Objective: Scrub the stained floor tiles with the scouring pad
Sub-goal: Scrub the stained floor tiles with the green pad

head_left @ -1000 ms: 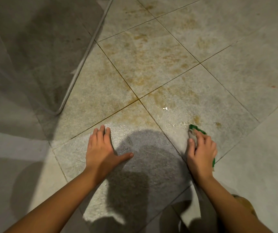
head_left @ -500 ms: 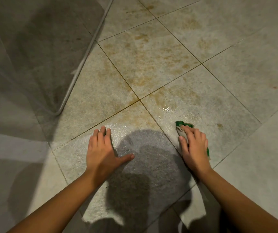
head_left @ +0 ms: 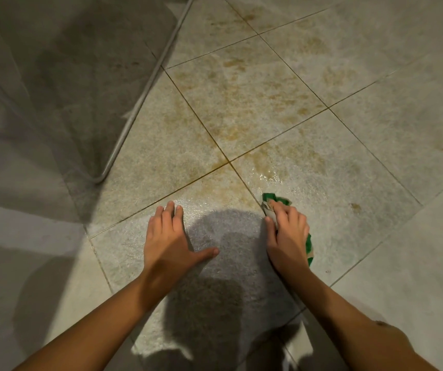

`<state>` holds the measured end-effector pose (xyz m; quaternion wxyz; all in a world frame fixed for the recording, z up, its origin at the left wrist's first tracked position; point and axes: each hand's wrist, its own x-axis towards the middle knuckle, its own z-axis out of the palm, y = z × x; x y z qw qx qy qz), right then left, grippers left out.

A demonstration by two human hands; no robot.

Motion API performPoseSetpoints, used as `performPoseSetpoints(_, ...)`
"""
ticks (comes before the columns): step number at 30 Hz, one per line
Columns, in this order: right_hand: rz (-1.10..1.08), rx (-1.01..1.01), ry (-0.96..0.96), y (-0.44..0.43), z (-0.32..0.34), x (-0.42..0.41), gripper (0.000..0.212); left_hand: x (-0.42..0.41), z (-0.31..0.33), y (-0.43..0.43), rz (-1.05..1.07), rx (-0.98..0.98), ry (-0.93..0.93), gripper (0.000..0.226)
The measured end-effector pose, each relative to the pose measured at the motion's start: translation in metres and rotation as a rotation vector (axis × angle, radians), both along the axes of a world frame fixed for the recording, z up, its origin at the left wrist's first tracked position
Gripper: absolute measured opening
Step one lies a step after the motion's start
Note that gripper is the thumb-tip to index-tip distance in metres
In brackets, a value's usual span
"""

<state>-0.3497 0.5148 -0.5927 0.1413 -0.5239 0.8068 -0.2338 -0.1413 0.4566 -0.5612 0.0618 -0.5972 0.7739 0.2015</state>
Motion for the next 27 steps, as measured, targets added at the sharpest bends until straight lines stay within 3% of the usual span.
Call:
performPoseSetpoints(4,0.080,-0.032,0.050,0.019,-0.001,-0.022,0.044,0.001,0.000,-0.001,0.000,0.008,-0.002,0.126)
performPoseSetpoints(10,-0.164,-0.050,0.078,0.002,0.000,-0.025,0.042,0.007,0.001,-0.003,-0.024,-0.009,0.010,0.118)
performPoseSetpoints(13,-0.301,0.057,0.060,-0.017,-0.001,-0.005,0.039,0.015,0.002,-0.005,-0.011,-0.048,0.085,0.104)
performPoseSetpoints(16,-0.116,0.063,0.127,-0.030,-0.002,0.021,0.040,0.026,0.002,-0.004,0.067,-0.113,0.114,0.105)
performPoseSetpoints(20,0.160,0.088,0.010,-0.025,0.001,0.032,0.047,0.041,-0.004,-0.007,0.185,-0.057,0.073,0.118)
performPoseSetpoints(24,0.209,-0.039,0.048,-0.008,0.003,0.009,0.044,0.043,-0.004,-0.008,0.171,-0.043,0.059,0.126)
performPoseSetpoints(27,0.117,-0.040,0.053,-0.009,-0.001,0.001,0.043,0.042,-0.006,-0.007,0.168,-0.068,0.043,0.127)
